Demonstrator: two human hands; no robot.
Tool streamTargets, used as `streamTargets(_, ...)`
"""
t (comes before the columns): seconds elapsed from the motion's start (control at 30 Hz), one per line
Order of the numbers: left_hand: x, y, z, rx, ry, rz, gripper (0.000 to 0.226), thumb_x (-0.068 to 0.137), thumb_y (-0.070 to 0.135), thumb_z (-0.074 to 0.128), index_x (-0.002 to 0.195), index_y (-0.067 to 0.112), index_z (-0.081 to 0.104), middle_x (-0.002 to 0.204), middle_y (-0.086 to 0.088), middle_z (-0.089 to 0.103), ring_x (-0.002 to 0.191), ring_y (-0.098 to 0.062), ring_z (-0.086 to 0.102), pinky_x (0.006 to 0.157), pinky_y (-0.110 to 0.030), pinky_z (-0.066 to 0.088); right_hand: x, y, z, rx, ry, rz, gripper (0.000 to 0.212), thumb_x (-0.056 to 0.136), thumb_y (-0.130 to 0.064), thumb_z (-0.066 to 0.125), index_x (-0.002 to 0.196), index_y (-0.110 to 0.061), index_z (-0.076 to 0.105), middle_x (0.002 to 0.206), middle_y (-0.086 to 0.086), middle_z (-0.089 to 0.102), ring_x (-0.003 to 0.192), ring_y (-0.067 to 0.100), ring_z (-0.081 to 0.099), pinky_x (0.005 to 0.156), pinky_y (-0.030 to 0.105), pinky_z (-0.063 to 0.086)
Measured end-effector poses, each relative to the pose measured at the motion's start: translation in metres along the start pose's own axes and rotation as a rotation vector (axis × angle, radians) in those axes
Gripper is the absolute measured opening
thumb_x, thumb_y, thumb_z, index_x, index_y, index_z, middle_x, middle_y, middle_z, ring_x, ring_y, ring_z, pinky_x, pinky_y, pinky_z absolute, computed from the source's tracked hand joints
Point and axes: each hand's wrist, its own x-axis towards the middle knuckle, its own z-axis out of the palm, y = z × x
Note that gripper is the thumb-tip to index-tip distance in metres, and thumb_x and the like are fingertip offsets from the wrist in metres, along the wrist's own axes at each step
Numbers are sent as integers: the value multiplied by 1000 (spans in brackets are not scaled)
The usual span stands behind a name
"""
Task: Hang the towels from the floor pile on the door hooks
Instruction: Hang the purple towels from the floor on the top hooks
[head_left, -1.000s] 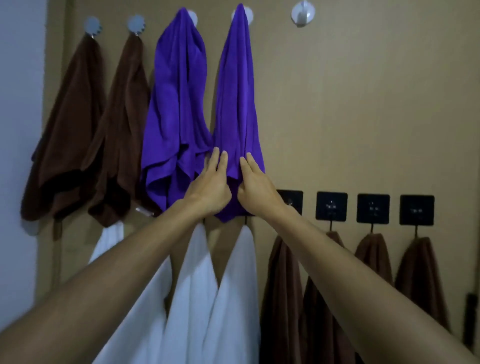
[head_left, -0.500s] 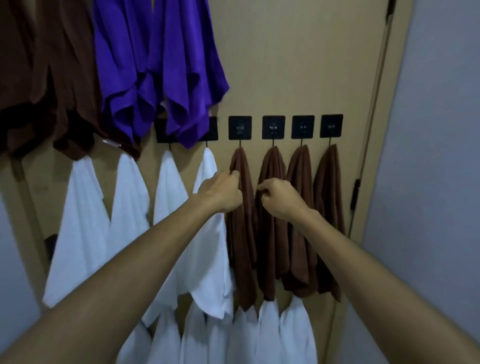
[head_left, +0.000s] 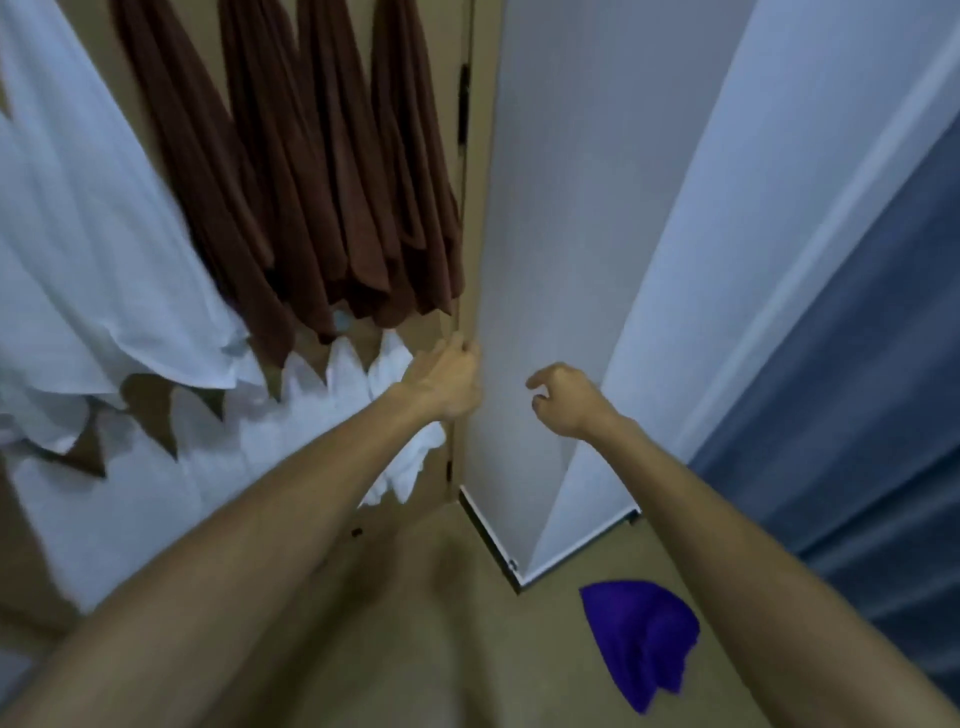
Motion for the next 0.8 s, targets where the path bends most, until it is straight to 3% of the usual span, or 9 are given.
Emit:
streamTargets(0.27,49,201,98,-27,-248,297,42,96,20,35,136,6,37,137,-14,37,123,-33,42,99,-45,38,-85,219,18,76,-78,330,40,92,-15,42,130,-12,54,141,10,45,125,28,48,104,42,42)
streamTargets(0.5,82,355,183,-51,-438,399,43,96,21,38,136,6,37,135,-14,37,123,-31,40,100,-43,38,-165,387,23,243,-109,643,27,89,-6,45,105,6,63,116,18,63,111,34,56,89,32,46)
streamTargets(0.57,85,379,211,-54,-487,406,42,95,22,39,134,6,40,134,-13,37,122,-30,40,97,-43,38,-179,420,34,282,-142,707,26,89,-7,45,103,7,62,115,21,62,109,35,57,89,34,47)
streamTargets(0.8,86,390,313,5,-652,348,43,93,19,40,136,10,36,140,-10,34,129,-28,38,100,-41,37,-197,480,114,376,-360,763,36,95,-12,42,128,-2,54,136,17,51,126,30,48,102,29,38)
